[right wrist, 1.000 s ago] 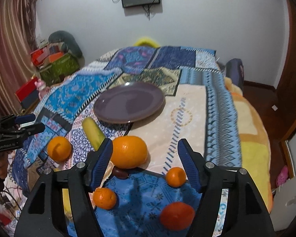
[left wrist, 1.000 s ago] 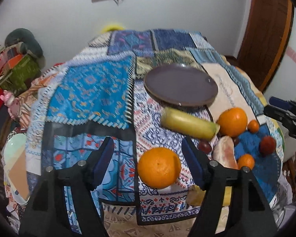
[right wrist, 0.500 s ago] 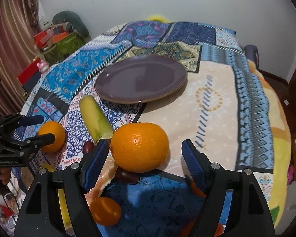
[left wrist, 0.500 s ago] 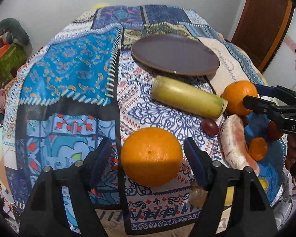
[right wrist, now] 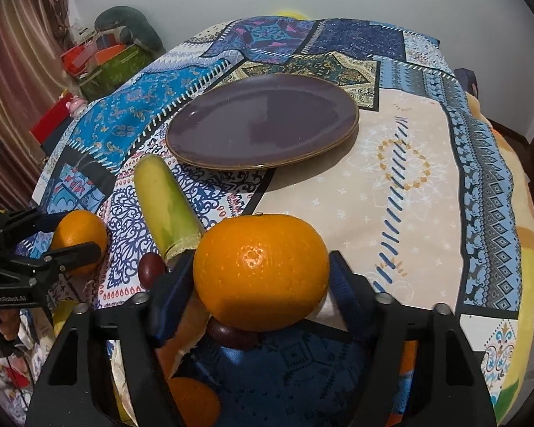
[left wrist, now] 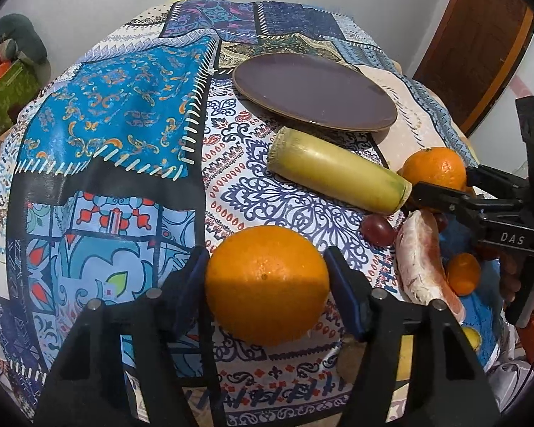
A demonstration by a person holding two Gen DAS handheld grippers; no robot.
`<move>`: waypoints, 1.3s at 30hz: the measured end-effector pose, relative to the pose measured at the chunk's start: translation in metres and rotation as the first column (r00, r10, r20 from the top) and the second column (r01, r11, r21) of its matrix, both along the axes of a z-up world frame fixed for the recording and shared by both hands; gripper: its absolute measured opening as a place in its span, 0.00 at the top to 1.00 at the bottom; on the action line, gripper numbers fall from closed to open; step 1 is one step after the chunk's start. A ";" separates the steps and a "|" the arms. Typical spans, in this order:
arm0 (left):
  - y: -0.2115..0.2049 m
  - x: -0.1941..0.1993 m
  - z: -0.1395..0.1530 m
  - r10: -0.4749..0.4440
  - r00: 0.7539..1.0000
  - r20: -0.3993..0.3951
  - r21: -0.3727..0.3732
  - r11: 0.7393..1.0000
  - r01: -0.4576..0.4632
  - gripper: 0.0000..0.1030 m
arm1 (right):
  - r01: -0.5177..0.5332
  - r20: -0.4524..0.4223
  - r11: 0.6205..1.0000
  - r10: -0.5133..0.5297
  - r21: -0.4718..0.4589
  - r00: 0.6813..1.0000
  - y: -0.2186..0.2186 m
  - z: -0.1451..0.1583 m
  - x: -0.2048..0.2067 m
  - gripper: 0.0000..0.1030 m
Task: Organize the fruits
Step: 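Carry both oranges onto the purple plate and open both tools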
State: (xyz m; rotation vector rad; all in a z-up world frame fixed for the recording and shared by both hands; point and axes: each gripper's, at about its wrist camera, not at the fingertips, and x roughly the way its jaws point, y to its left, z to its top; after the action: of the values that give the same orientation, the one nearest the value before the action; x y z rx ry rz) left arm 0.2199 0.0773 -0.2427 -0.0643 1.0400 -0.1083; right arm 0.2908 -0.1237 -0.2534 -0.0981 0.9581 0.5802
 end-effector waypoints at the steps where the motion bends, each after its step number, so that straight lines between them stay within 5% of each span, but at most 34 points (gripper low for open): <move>1: 0.000 0.000 0.000 0.001 1.000 -0.001 0.003 1.000 -0.001 0.37 | 0.003 -0.002 1.000 -0.003 0.002 1.000 0.000 0.000 0.000 0.35; 19: 0.006 0.008 0.060 0.045 0.990 0.131 0.026 0.998 -0.049 0.37 | 0.038 0.108 0.998 -0.042 0.044 0.993 -0.016 0.045 -0.002 0.35; 39: -0.001 0.069 0.128 0.064 0.952 0.299 0.029 0.997 -0.076 0.37 | 0.093 0.321 0.988 -0.127 0.120 0.938 -0.024 0.117 0.034 0.35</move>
State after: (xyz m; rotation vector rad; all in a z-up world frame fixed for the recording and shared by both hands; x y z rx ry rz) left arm 0.2891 0.0767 -0.1143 -0.0464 0.7370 -0.0306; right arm 0.3252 -0.1476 -0.1361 -0.0464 0.6038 0.4898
